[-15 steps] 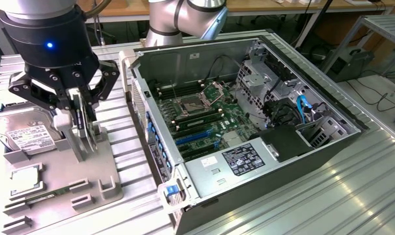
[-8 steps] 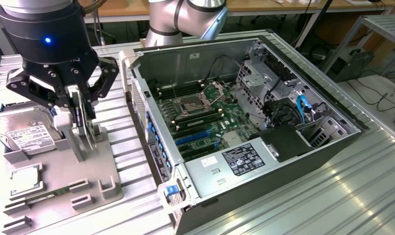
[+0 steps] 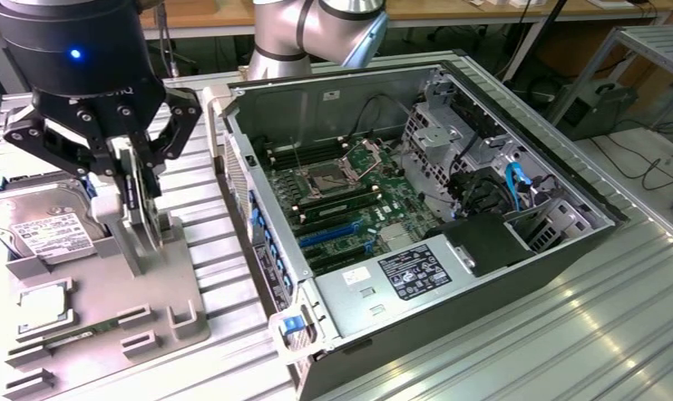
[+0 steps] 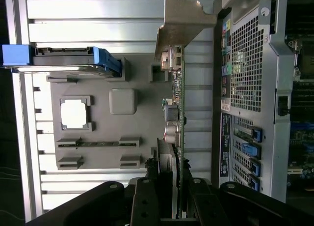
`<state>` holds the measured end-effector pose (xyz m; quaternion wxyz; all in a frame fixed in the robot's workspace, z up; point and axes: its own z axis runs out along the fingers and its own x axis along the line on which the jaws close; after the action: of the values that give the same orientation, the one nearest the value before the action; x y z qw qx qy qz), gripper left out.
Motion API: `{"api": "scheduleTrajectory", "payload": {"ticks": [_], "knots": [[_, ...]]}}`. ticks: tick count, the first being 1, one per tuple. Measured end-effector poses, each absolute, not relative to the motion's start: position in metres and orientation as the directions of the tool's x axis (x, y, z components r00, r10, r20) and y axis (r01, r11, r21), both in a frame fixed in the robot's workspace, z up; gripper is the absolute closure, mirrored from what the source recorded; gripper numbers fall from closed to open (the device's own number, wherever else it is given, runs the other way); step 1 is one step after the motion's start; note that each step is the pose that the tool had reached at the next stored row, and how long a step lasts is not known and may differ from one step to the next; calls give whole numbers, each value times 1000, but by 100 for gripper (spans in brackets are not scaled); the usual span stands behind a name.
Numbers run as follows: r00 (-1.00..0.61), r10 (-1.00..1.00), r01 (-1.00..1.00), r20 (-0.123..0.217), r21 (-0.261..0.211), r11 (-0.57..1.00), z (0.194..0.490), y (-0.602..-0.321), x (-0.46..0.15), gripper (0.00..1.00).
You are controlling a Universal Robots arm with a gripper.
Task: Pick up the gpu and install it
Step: 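Pick up the gpu and move the gpu toward the slot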
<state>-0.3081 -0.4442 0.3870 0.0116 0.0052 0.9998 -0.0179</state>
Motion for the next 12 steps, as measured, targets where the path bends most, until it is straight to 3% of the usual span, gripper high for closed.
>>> {"api": "scheduleTrajectory", "payload": {"ticks": [12], "knots": [[-1000, 10, 11, -24, -36, 999, 401, -444, -308, 72]]}}
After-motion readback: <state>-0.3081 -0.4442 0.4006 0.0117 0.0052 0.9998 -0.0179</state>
